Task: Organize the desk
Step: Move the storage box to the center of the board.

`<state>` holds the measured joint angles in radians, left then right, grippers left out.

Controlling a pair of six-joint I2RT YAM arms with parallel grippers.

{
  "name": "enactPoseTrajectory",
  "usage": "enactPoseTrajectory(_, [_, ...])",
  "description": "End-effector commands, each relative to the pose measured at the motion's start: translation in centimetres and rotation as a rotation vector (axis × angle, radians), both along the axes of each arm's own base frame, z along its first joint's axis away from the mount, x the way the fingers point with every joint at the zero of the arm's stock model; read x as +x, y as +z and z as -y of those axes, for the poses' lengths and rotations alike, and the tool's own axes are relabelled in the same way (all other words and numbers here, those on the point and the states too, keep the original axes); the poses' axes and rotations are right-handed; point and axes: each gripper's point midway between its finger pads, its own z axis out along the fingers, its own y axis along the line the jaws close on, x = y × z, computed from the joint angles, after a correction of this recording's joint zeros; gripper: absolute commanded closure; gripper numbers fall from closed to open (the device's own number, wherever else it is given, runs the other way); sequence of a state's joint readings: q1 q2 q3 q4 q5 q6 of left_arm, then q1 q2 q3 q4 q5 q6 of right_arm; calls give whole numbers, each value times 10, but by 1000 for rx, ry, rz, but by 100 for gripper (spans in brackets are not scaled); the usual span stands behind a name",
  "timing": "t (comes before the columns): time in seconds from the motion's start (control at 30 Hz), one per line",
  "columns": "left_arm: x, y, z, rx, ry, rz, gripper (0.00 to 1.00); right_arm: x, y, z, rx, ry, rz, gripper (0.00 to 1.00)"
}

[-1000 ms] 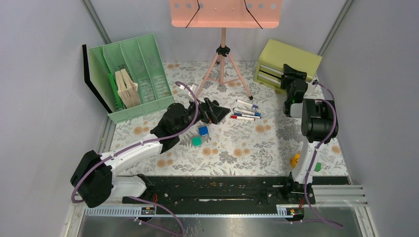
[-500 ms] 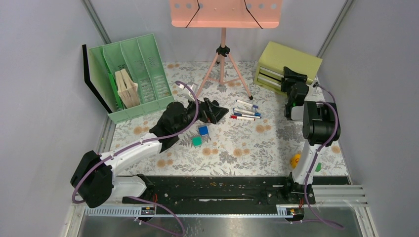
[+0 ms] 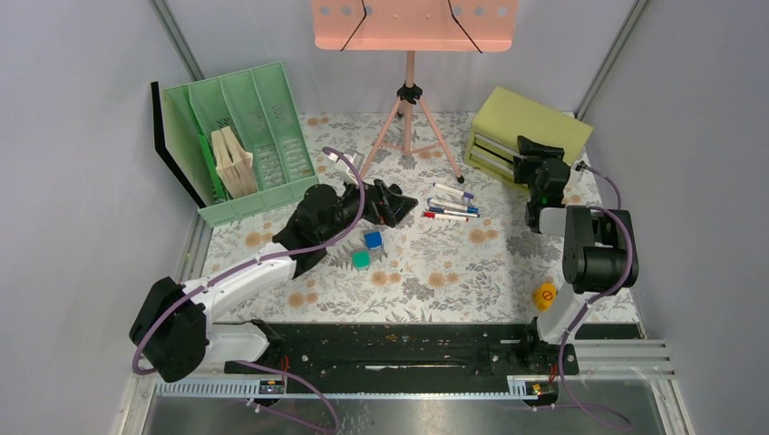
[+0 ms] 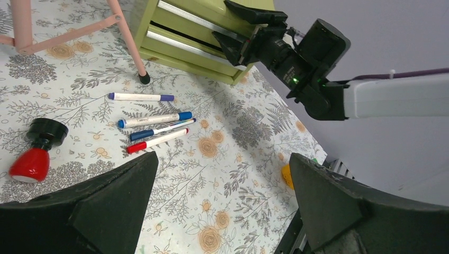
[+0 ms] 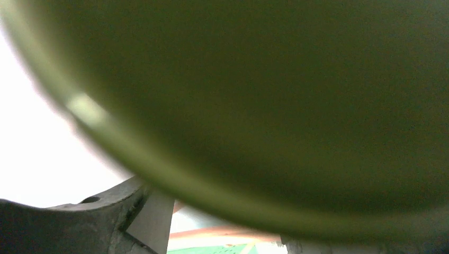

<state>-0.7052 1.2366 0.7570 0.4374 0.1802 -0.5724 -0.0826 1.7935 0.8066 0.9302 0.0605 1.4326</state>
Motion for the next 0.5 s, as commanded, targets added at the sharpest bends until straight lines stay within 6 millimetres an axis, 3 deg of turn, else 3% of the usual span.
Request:
enactPoseTrajectory(0.0, [-3,44,-2,-55,-17,108,3,-24,35,-9,-142,26,61,89])
enactPoseTrajectory(0.47, [-1,37,-6,-58,13,67,3,-89,15,-12,-147,19,-50,86])
